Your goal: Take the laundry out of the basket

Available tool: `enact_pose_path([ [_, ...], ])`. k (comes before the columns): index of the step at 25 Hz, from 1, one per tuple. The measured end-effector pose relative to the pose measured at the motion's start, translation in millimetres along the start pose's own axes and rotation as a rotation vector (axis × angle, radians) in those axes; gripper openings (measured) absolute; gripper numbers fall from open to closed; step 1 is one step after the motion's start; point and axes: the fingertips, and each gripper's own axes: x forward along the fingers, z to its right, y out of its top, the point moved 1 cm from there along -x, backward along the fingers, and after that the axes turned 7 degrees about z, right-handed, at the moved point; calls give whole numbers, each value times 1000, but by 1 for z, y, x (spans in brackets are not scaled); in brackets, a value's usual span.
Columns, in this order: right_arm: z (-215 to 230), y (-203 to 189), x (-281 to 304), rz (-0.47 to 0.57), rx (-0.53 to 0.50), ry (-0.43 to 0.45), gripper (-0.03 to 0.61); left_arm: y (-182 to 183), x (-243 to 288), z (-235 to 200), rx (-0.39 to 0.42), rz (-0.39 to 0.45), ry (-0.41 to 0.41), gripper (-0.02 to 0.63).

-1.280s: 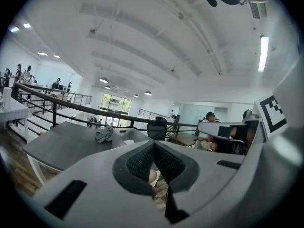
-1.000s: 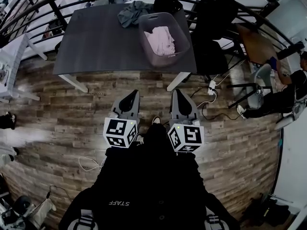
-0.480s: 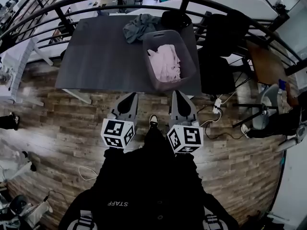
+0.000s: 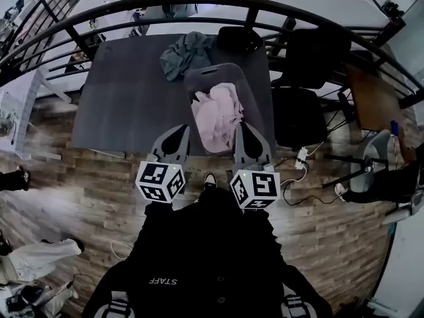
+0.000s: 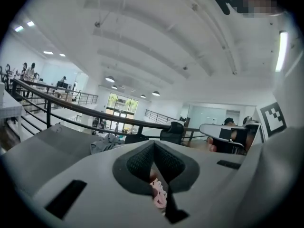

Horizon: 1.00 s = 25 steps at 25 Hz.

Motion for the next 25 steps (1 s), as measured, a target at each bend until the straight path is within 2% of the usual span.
enact_pose_path([
  [6, 29, -5, 42, -32, -11, 0, 15, 5, 47, -9, -12, 2, 0, 0],
  [14, 41, -34, 70, -120, -15, -21, 15, -11, 63, -39, -37, -52, 44, 0],
  [20, 44, -77, 92, -269, 37, -47, 22, -33, 77, -72, -95, -149, 58, 0],
  [25, 45, -123, 106, -413, 89, -42, 150, -56, 86, -93, -134, -207, 72, 0],
])
